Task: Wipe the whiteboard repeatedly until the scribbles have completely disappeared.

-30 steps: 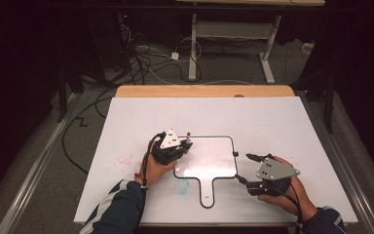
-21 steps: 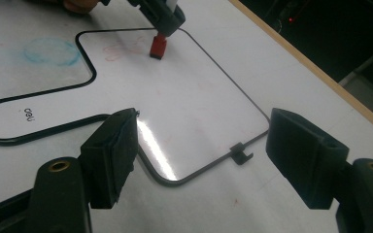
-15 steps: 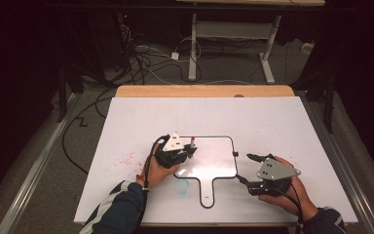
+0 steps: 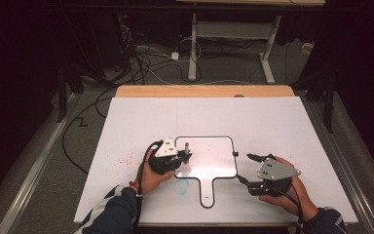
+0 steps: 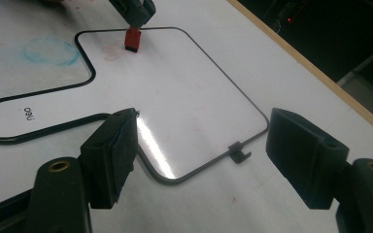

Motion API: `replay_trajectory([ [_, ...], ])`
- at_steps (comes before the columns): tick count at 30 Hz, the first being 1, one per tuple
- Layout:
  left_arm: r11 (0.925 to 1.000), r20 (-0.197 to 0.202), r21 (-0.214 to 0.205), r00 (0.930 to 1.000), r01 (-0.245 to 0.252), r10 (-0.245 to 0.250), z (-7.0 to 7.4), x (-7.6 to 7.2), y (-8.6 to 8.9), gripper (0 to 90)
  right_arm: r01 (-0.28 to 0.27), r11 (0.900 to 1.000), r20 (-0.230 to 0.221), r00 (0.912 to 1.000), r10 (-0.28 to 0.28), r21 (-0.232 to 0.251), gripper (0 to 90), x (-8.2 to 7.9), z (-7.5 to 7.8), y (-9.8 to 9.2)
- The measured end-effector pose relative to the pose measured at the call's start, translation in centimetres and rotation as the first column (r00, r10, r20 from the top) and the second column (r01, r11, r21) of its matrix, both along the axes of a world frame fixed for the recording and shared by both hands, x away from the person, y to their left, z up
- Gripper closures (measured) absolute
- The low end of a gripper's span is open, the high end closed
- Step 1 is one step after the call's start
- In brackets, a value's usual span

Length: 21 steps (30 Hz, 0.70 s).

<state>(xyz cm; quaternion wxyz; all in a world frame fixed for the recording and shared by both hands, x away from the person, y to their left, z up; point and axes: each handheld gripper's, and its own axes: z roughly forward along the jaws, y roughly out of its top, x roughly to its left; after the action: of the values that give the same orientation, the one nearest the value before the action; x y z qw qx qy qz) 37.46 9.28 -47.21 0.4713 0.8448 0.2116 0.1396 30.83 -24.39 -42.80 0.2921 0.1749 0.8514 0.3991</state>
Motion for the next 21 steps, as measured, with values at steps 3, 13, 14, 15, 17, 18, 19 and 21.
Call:
replay_trajectory([
  [3,0.9998,0.011,0.012,0.9998,0.014,-0.014,0.0,0.1,-0.1,78.9,-0.002,1.0000,0.001,1.0000,0.002,-0.002,28.4,0.0,0.0,0.1],
  [13,0.9942,-0.006,-0.010,0.9942,-0.107,0.107,-0.2,1.6,2.5,78.9,-0.003,1.0000,0.005,1.0000,0.003,-0.005,28.4,-0.1,0.0,0.0],
  [14,0.9957,-0.013,-0.017,0.9958,-0.091,0.090,-0.3,1.3,2.2,78.9,-0.003,1.0000,0.005,1.0000,0.003,-0.005,28.4,-0.1,0.0,0.0],
  [15,0.9976,-0.015,-0.024,0.9978,-0.064,0.064,-0.3,0.8,1.7,78.9,-0.003,1.0000,0.005,1.0000,0.003,-0.004,28.4,-0.1,0.0,0.0],
  [17,0.9995,-0.007,-0.018,0.9996,-0.026,0.026,-0.3,0.0,0.9,78.9,-0.003,1.0000,0.004,1.0000,0.003,-0.004,28.4,-0.1,0.0,0.0],
  [18,0.9998,-0.010,-0.019,0.9999,-0.010,0.010,-0.3,-0.4,0.4,78.9,-0.002,1.0000,0.004,1.0000,0.002,-0.004,28.4,-0.1,0.0,0.0],
  [19,0.9999,-0.004,-0.011,0.9999,0.012,-0.012,-0.2,-0.8,0.0,78.9,-0.002,1.0000,0.004,1.0000,0.002,-0.004,28.4,-0.1,0.0,0.0],
  [21,0.9993,0.021,0.016,0.9992,0.033,-0.034,-0.1,-1.1,-0.7,78.9,-0.003,1.0000,0.002,1.0000,0.003,-0.004,28.4,-0.1,0.0,0.0],
])
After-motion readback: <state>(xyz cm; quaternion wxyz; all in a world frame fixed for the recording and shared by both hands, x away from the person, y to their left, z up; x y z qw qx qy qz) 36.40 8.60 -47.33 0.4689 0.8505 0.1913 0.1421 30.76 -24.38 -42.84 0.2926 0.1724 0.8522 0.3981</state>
